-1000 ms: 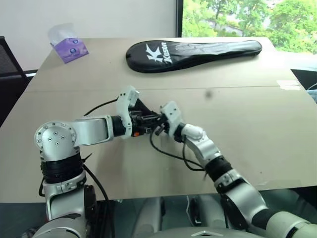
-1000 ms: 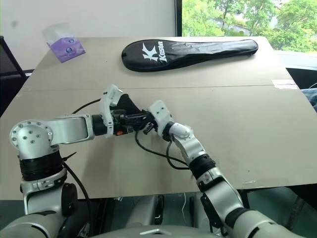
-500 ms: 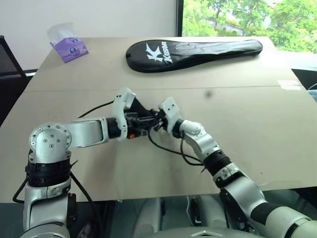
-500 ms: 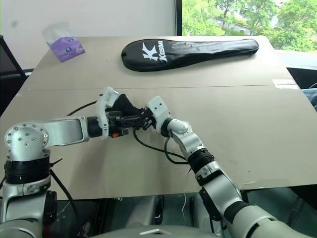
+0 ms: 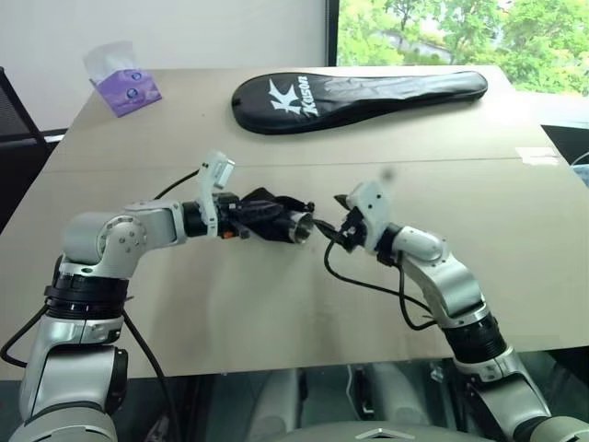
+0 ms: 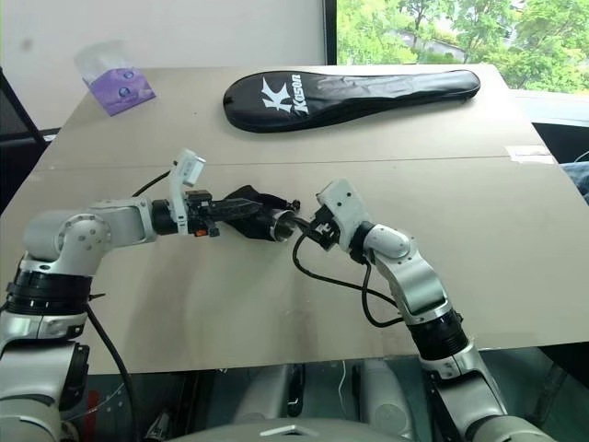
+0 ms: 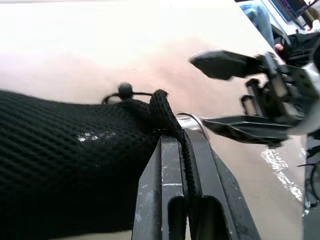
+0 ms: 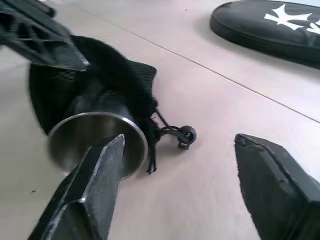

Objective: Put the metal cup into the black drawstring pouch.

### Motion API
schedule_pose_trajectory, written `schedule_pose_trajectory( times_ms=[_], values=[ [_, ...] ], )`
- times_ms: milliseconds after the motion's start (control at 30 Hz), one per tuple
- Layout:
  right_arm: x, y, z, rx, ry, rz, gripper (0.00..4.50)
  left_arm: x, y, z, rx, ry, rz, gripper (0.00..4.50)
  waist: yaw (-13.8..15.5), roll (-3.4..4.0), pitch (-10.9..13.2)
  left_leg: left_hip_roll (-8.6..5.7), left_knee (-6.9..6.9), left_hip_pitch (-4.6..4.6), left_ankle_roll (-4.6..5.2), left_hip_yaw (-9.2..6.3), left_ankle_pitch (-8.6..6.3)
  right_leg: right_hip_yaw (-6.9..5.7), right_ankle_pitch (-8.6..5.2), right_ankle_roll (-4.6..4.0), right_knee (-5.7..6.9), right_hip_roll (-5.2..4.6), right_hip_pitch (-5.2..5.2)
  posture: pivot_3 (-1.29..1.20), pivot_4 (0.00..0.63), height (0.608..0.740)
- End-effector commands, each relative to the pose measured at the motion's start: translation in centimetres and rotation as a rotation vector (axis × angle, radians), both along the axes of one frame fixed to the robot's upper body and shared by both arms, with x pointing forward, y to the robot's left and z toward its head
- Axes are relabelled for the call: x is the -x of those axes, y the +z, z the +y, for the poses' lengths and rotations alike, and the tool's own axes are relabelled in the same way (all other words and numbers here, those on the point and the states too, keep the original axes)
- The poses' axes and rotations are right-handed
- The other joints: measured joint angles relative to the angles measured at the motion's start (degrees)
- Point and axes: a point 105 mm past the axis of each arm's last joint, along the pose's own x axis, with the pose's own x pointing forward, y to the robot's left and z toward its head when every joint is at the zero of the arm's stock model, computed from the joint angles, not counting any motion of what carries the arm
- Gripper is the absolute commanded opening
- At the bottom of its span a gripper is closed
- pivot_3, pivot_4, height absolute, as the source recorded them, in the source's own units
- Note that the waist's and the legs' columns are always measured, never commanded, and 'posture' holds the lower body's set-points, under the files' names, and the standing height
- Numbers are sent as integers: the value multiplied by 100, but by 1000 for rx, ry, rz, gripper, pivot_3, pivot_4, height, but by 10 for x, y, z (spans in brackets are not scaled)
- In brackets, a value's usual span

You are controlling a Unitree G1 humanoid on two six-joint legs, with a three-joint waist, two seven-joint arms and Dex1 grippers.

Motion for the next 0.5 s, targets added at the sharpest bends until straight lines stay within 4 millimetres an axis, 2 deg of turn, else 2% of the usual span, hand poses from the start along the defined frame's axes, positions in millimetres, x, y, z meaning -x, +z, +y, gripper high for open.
schedule_pose_trajectory(
  times_ms=[33,100,233,433,500],
  values=[
    [0,1,-12,41,-38,-37,3489,-1,17,12,-28,-17,-78,0,16,-2,1,-1,0,-2,15,0,-9,-1,0,1,-2,-1,0,0,150,740],
    [0,-4,-10,71,-22,-56,3489,1,21,12,-43,-39,-95,0,18,-1,2,-1,1,-2,19,-1,-11,-2,0,1,-2,-2,0,0,150,740],
    [7,5,7,58,76,-132,3489,0,22,11,-62,-48,-115,0,5,-1,2,0,1,-2,20,-1,-11,-2,0,1,-1,0,0,0,150,740],
    [2,9,21,79,135,-190,3489,0,22,10,-71,-38,-128,0,12,-3,3,0,2,-2,20,0,-11,-3,0,2,-1,2,0,0,150,740],
    [2,9,28,84,162,-195,2588,0,22,10,-71,-36,-131,0,13,-3,3,0,4,-2,20,-1,-11,-4,0,2,-1,2,1,0,150,740]
  ],
)
